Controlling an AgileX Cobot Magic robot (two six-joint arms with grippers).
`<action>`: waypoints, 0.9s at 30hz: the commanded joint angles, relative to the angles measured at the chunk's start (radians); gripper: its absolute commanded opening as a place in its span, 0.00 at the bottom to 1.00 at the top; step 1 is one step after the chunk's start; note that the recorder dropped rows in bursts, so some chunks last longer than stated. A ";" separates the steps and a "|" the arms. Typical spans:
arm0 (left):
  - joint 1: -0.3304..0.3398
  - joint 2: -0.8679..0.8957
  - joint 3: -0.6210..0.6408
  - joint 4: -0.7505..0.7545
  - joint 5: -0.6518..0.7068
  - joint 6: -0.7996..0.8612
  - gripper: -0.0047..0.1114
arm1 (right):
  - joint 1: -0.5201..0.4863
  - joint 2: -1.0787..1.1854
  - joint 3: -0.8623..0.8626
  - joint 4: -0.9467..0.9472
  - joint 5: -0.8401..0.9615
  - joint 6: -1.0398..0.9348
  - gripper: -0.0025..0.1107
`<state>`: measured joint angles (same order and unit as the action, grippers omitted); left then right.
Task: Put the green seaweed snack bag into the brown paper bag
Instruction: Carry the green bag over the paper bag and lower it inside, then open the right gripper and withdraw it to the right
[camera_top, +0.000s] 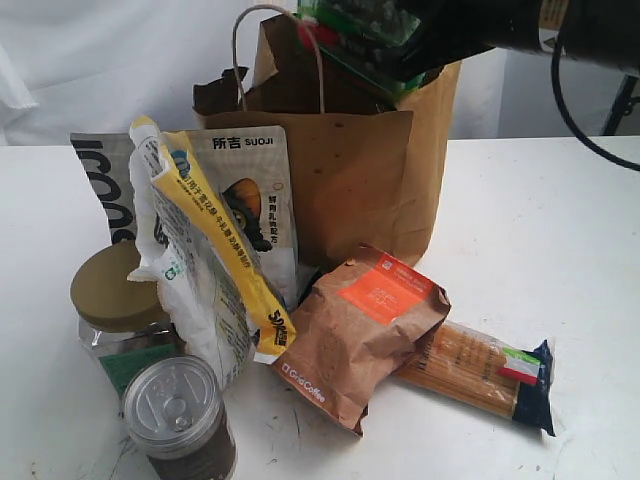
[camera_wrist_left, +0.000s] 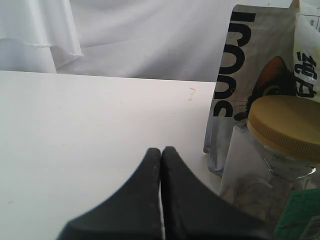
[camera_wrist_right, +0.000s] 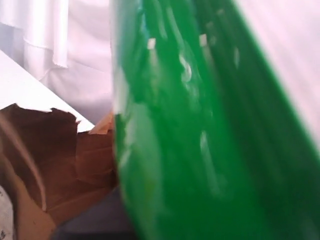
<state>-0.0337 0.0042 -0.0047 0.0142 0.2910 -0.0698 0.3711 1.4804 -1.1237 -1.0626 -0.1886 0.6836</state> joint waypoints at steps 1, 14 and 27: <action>-0.005 -0.004 0.005 0.000 -0.010 -0.002 0.04 | -0.005 0.009 0.036 -0.099 -0.077 0.114 0.02; -0.005 -0.004 0.005 0.000 -0.010 -0.002 0.04 | -0.005 0.080 0.038 -0.101 -0.068 0.135 0.02; -0.005 -0.004 0.005 0.000 -0.010 -0.002 0.04 | -0.005 0.096 0.038 -0.101 -0.068 0.135 0.03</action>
<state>-0.0337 0.0042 -0.0047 0.0142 0.2910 -0.0698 0.3711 1.5775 -1.0866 -1.1609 -0.2450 0.8150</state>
